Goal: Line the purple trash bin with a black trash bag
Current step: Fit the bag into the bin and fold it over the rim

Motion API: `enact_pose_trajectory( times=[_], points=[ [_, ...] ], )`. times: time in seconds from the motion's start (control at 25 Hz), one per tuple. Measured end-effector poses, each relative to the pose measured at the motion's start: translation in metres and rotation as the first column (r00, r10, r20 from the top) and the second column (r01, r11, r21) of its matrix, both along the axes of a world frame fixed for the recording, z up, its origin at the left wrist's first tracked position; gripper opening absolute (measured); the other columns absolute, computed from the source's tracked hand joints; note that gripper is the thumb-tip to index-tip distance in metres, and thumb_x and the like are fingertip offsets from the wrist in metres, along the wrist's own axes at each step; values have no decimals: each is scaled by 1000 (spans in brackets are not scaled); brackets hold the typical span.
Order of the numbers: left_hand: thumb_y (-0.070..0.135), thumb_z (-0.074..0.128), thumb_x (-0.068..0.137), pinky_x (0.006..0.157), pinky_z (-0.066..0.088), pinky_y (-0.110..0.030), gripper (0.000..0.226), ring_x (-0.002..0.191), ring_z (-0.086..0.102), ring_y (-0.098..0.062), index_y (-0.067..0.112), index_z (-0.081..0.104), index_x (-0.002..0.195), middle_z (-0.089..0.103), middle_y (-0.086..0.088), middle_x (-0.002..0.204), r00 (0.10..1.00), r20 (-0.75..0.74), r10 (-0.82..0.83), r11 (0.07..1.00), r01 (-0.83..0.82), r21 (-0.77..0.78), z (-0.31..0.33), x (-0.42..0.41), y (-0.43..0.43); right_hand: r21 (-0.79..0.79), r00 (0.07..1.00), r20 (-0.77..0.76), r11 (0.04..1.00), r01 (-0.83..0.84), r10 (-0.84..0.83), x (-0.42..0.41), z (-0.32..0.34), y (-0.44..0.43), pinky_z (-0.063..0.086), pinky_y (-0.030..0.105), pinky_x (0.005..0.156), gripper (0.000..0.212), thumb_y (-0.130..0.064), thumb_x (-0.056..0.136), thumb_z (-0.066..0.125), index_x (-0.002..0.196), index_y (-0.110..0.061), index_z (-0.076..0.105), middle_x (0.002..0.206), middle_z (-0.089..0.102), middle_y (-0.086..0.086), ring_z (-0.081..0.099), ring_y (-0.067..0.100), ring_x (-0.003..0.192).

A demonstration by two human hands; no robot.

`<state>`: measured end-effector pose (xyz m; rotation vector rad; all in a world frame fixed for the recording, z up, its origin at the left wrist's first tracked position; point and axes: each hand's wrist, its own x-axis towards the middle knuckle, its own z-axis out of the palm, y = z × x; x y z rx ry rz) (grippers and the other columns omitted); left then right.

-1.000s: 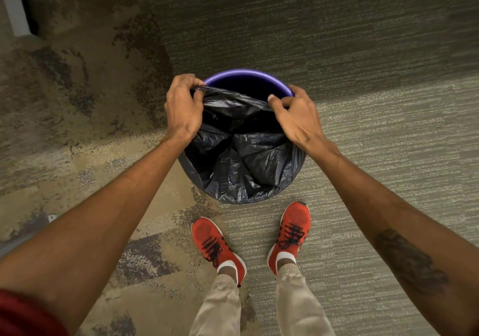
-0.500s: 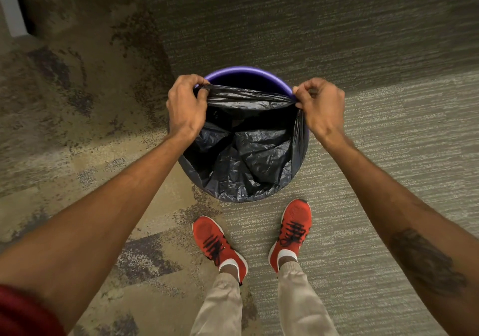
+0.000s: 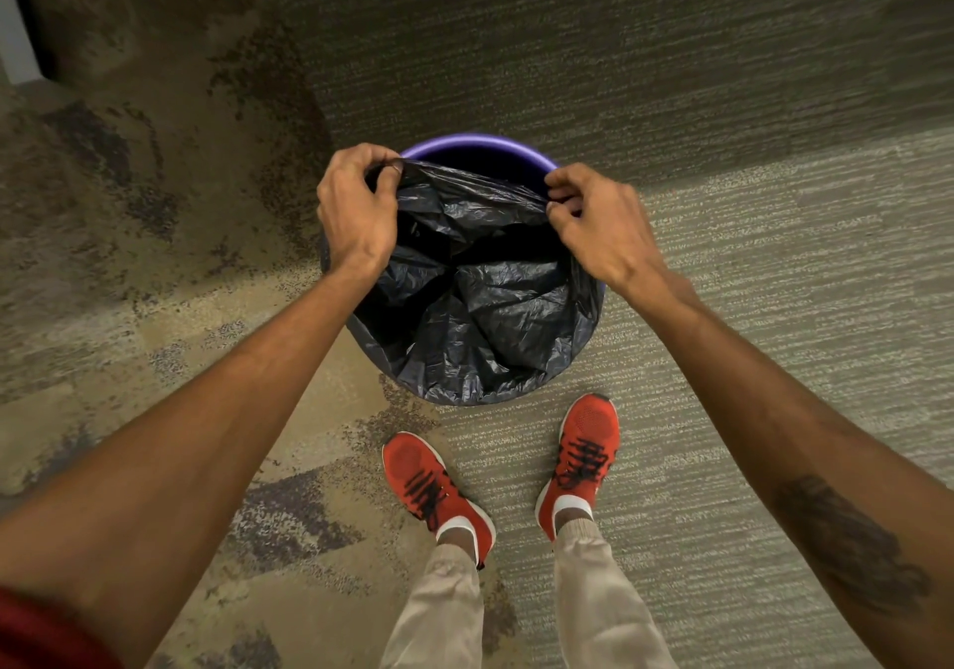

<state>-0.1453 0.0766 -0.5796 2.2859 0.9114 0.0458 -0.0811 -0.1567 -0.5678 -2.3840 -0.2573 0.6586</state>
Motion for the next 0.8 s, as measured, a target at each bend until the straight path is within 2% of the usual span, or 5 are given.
enact_pose_trajectory(
  times=[0.16, 0.24, 0.4, 0.64, 0.8],
  points=[
    [20, 57, 98, 86, 35, -16, 15, 101, 48, 0, 19, 69, 107, 64, 0, 119, 1000, 2, -5, 1000, 5, 4, 1, 0, 2, -67, 997, -67, 997, -34, 29, 11, 3, 8, 59, 30, 73, 37, -14, 99, 47, 134, -16, 59, 112, 74, 8, 70, 16, 74],
    [21, 56, 98, 86, 35, -17, 16, 101, 49, 0, 19, 68, 108, 64, -1, 119, 1000, 0, -1, 1000, 1, 7, 0, 0, 2, -89, 987, -159, 995, -33, 19, 19, 3, 9, 62, 38, 78, 35, -13, 99, 49, 131, -16, 62, 109, 74, 10, 73, 22, 73],
    [21, 55, 99, 83, 35, -16, 17, 101, 51, -3, 17, 68, 109, 64, -1, 116, 1000, 6, 6, 1000, -6, 15, -2, -2, 3, 3, 936, -350, 1000, -31, 30, 28, 5, 3, 61, 18, 60, 30, -13, 94, 68, 124, -15, 67, 88, 71, -4, 73, 14, 84],
    [23, 55, 99, 83, 39, -17, 18, 104, 59, -11, 16, 67, 111, 67, -2, 115, 998, 18, 56, 998, -55, -14, -4, 1, 7, 101, 959, -283, 994, 49, -18, 21, -1, -8, 56, 10, 55, 14, -7, 98, 63, 107, -7, 73, 107, 71, 1, 69, 1, 80],
    [23, 56, 99, 84, 41, -19, 18, 105, 62, -13, 15, 67, 110, 68, -2, 115, 998, 14, 59, 998, -58, -22, -6, 2, 8, 93, 964, -265, 995, 46, -20, 13, -3, -7, 60, 17, 58, 16, -27, 99, 63, 108, -16, 72, 104, 71, -5, 72, 6, 80]
  ],
)
